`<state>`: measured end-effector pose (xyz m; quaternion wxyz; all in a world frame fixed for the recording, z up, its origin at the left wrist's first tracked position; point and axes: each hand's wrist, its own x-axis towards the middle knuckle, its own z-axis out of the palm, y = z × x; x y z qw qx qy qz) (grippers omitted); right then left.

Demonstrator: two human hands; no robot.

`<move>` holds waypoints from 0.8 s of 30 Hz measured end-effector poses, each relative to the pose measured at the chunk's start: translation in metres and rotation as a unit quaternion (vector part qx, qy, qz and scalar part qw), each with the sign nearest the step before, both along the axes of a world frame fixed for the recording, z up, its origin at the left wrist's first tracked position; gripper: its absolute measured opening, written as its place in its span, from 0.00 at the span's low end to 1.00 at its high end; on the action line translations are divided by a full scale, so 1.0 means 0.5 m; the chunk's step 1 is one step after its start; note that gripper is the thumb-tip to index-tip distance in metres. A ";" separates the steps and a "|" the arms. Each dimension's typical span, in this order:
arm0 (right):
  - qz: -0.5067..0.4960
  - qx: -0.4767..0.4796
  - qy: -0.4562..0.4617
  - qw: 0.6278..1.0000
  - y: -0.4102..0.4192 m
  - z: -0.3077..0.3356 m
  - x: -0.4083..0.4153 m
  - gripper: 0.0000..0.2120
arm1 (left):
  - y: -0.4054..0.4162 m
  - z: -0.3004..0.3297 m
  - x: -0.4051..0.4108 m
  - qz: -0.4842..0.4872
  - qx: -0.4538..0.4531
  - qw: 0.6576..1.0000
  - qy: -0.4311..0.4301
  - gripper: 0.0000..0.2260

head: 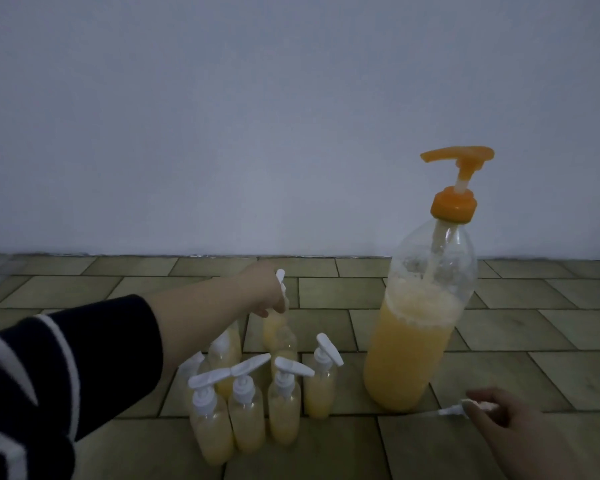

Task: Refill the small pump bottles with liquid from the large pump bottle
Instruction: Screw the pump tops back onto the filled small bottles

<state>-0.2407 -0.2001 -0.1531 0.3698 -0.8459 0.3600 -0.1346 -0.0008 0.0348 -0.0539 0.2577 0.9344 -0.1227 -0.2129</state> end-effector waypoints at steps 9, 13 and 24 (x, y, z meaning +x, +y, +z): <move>0.013 0.006 0.086 0.996 0.010 -0.020 0.013 0.04 | 0.043 0.070 -0.042 -0.154 0.176 0.936 -0.262 0.19; -0.003 -0.010 0.090 0.996 0.012 -0.025 0.023 0.06 | 0.040 0.066 -0.076 -0.287 0.140 0.915 -0.245 0.19; -0.026 -0.044 0.116 0.992 0.021 -0.034 0.046 0.10 | -0.006 0.004 -0.069 -0.371 0.294 0.874 -0.106 0.22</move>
